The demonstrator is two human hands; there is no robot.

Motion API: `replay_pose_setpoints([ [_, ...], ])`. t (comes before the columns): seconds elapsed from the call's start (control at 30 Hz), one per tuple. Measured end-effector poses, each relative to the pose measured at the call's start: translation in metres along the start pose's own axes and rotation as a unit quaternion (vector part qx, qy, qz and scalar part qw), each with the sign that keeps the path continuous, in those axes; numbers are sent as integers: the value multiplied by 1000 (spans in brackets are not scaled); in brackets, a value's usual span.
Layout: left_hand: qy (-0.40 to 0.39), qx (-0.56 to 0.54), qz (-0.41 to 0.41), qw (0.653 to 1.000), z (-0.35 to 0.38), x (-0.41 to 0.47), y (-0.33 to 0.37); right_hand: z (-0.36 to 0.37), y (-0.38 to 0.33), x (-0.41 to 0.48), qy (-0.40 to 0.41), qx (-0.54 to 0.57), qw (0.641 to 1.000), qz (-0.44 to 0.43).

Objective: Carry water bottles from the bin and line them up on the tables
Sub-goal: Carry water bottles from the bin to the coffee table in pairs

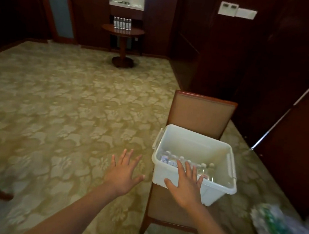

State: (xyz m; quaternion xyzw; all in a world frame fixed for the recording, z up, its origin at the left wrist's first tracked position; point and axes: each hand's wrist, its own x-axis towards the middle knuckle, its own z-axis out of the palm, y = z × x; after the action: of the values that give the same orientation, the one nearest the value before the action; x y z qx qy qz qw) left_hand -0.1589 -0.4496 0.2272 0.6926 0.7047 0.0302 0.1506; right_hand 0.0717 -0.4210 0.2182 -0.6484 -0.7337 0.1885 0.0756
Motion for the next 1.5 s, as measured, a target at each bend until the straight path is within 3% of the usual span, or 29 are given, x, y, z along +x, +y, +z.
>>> replay_pose_setpoints([
  [0.37,-42,-14,155,987,23,147,58,-5,68,72,33,21,990,133],
  [0.63,-102,-51,206,972,34,218,71,-8,94,120,-31,96,977,189],
  [0.93,-176,-94,194,961,76,267,96,-10,138,170,-90,77,970,212],
  [1.27,-212,-131,100,963,133,333,151,0,231,268,-219,63,955,190],
  [1.5,-295,-241,14,925,201,377,185,35,298,343,-298,50,939,167],
])
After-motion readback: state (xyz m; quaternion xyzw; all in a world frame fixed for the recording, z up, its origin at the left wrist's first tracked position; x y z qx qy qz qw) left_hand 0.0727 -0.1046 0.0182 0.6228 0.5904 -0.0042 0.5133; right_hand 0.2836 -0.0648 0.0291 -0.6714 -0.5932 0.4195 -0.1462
